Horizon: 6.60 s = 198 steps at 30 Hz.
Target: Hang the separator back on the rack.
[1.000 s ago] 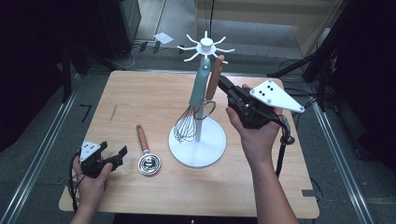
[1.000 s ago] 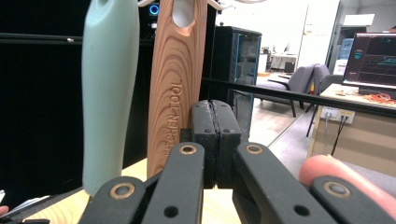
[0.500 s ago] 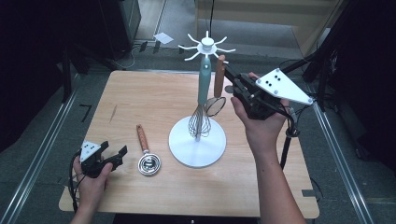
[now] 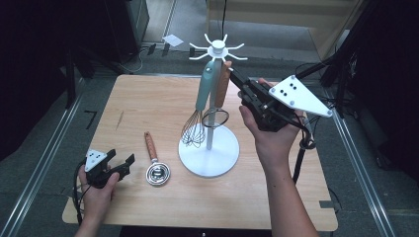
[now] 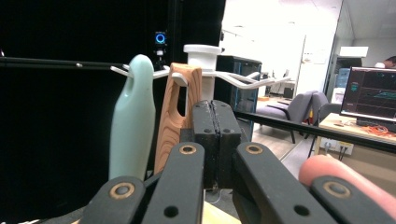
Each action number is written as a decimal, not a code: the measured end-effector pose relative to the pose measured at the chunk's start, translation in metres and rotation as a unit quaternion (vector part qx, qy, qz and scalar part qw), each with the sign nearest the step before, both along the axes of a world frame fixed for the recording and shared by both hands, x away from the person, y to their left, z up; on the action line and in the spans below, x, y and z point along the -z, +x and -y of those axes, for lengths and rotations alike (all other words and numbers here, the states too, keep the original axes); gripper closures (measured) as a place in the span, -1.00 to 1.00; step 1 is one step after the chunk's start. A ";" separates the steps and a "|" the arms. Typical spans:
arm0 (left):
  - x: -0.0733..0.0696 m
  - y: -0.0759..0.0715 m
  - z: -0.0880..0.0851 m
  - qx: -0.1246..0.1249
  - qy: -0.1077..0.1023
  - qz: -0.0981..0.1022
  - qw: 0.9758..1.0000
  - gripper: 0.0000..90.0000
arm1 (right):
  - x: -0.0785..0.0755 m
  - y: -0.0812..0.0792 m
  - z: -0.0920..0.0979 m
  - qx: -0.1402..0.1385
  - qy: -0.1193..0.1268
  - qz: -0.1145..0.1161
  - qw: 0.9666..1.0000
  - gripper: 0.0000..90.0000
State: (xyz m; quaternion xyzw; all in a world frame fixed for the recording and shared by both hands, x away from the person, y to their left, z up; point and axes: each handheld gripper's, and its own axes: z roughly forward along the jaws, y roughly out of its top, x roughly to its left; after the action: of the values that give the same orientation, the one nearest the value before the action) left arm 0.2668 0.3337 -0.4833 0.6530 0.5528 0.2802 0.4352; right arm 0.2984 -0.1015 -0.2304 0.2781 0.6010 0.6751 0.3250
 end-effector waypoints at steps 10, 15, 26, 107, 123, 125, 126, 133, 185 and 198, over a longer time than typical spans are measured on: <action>-0.001 -0.002 0.001 0.012 0.006 0.009 1.000 -0.18 | 0.000 -0.009 -0.005 -0.004 -0.010 0.010 1.000 1.00; -0.001 -0.001 -0.002 0.027 -0.021 0.005 0.999 0.01 | 0.001 -0.011 -0.008 -0.014 -0.015 0.006 1.000 1.00; 0.001 0.004 -0.008 0.074 -0.066 -0.020 0.995 0.67 | 0.003 -0.012 -0.008 -0.015 -0.017 0.008 1.000 1.00; 0.005 -0.026 0.065 0.165 -0.020 -0.151 0.974 0.55 | 0.257 -0.059 0.083 0.057 -0.047 -0.300 0.951 0.49; 0.007 -0.039 0.101 0.190 -0.021 -0.150 0.970 0.49 | 0.259 -0.065 0.058 0.028 -0.058 -0.296 0.953 0.51; 0.008 -0.040 0.105 0.198 -0.028 -0.153 0.968 0.49 | 0.259 -0.065 0.056 0.027 -0.060 -0.296 0.953 0.51; 0.008 -0.040 0.107 0.201 -0.027 -0.152 0.967 0.48 | 0.259 -0.066 0.053 0.026 -0.064 -0.297 0.952 0.52; 0.010 -0.041 0.120 0.218 -0.035 -0.153 0.963 0.44 | 0.260 -0.070 0.036 0.008 -0.075 -0.295 0.953 0.51; -0.001 -0.018 0.084 0.162 -0.058 -0.091 0.981 0.87 | 0.277 -0.086 -0.015 -0.080 -0.155 -0.354 0.919 1.00; 0.007 0.001 0.102 0.169 -0.044 -0.107 0.979 0.91 | 0.274 -0.093 0.012 -0.058 -0.170 -0.361 0.915 0.85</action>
State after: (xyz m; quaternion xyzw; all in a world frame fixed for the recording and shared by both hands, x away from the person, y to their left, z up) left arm 0.2680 0.2314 -0.4899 0.7436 0.4895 0.1066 0.4429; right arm 0.2050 -0.1131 -0.5047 0.4081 0.7986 0.4336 0.0883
